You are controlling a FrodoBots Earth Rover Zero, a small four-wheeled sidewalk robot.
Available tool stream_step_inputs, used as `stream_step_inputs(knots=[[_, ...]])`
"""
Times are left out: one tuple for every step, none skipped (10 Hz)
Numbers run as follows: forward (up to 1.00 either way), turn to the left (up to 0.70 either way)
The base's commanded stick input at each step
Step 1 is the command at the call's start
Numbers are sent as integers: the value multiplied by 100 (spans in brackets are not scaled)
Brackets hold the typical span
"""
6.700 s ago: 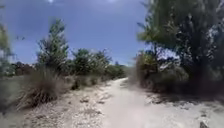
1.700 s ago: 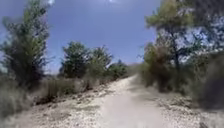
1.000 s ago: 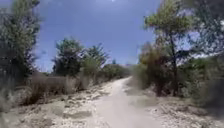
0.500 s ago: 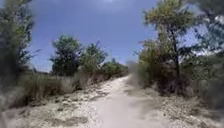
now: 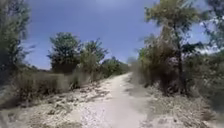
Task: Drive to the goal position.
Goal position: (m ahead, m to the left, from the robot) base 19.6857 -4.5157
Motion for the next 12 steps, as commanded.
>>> stream_step_inputs(knots=[[45, 0], [45, 0], [45, 0], [45, 0], [45, 0], [45, 0], [45, 0], [45, 0], [45, 0], [45, 0], [45, 0], [45, 0]])
